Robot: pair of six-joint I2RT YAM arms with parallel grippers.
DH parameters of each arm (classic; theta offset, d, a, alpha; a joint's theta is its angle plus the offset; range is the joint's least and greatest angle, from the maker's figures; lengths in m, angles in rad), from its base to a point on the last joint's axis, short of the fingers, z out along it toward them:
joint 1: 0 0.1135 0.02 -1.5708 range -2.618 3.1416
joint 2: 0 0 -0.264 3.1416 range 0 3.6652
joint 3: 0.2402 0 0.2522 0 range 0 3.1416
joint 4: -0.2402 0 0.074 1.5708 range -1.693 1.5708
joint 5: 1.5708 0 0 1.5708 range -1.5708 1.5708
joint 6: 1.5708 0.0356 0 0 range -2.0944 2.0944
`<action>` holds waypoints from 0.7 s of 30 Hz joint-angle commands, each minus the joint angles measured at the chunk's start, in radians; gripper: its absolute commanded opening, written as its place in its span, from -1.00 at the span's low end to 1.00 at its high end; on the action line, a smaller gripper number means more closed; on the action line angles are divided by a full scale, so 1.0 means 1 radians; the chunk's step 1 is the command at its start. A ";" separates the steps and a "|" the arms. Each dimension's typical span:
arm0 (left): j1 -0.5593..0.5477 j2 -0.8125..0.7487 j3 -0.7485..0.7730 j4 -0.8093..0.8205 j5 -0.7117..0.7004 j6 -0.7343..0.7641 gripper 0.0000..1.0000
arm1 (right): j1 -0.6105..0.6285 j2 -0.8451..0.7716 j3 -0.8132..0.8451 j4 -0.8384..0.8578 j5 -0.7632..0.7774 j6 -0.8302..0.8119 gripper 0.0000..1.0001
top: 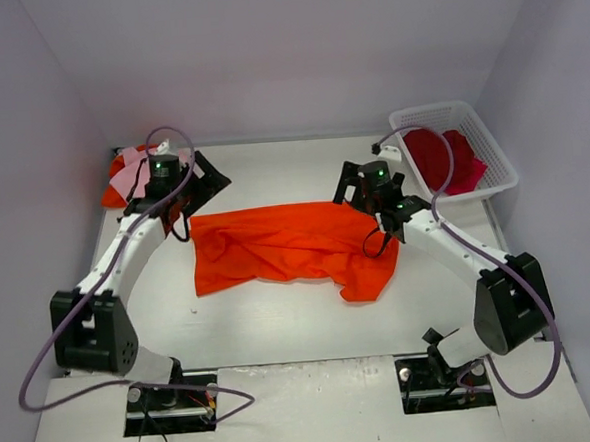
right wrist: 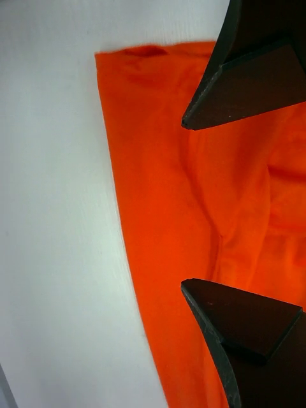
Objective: Fold and stack the t-shirts
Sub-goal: Fold the flattened tshirt in 1/3 of the way
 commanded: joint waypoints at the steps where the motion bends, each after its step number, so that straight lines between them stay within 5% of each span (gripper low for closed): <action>1: 0.001 -0.125 -0.092 -0.049 -0.049 0.006 0.63 | 0.066 -0.041 -0.010 -0.030 0.043 0.025 1.00; 9: 0.001 -0.309 -0.311 -0.073 -0.080 -0.067 0.63 | 0.175 0.008 -0.027 0.009 0.036 0.050 1.00; 21: 0.003 -0.295 -0.324 -0.110 -0.179 -0.062 0.63 | 0.174 0.267 0.106 0.150 -0.035 -0.040 1.00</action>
